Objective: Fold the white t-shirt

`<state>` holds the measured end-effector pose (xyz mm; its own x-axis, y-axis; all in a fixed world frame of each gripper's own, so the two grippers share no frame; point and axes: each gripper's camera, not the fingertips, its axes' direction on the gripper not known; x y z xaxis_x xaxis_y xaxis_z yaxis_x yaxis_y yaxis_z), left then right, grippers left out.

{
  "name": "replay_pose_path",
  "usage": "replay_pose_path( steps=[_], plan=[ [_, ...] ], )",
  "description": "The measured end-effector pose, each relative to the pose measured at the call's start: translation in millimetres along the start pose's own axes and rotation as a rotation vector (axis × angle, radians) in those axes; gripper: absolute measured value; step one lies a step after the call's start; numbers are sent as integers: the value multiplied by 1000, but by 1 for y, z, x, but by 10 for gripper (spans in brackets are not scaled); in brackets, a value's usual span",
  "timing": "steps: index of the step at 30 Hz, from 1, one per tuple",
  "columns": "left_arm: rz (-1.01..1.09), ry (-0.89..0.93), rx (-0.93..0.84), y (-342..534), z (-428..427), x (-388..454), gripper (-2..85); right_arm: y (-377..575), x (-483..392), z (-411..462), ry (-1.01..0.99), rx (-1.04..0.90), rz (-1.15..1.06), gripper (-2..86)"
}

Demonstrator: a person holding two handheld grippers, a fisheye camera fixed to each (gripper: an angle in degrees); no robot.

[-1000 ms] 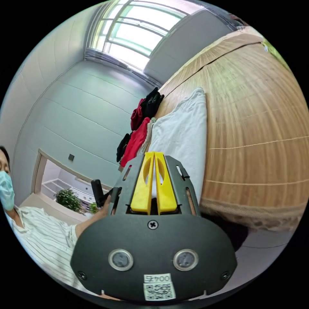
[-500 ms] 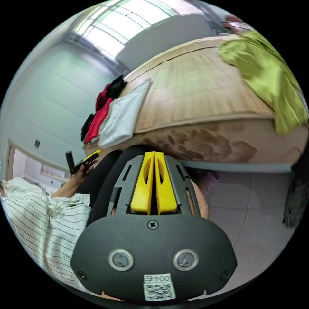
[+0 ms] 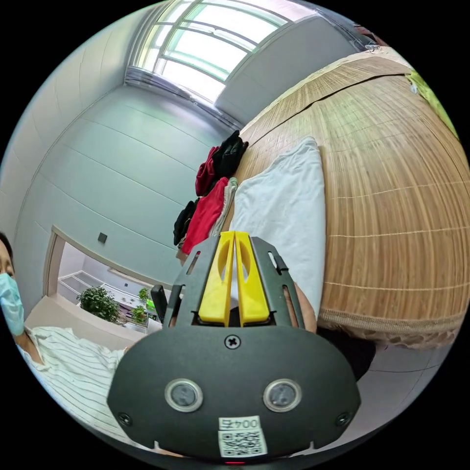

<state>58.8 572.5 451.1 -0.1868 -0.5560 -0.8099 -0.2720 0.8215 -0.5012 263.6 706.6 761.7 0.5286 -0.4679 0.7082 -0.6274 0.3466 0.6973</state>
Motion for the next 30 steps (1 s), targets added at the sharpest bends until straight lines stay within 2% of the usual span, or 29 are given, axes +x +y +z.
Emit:
replay_pose_path(
  steps=[5, 19, 30],
  plan=[
    [-12, 6, 5, 0, -2, -6, 14, -6, -6, 38, 84, -47, -33, -7],
    [-19, 13, 11, -3, -13, -23, 11, 4, -8, 73, 206, -111, -97, -8],
    [-35, 16, 17, -2, -21, -36, 11, 14, -8, 51, 191, -93, -96, -8]
  ],
)
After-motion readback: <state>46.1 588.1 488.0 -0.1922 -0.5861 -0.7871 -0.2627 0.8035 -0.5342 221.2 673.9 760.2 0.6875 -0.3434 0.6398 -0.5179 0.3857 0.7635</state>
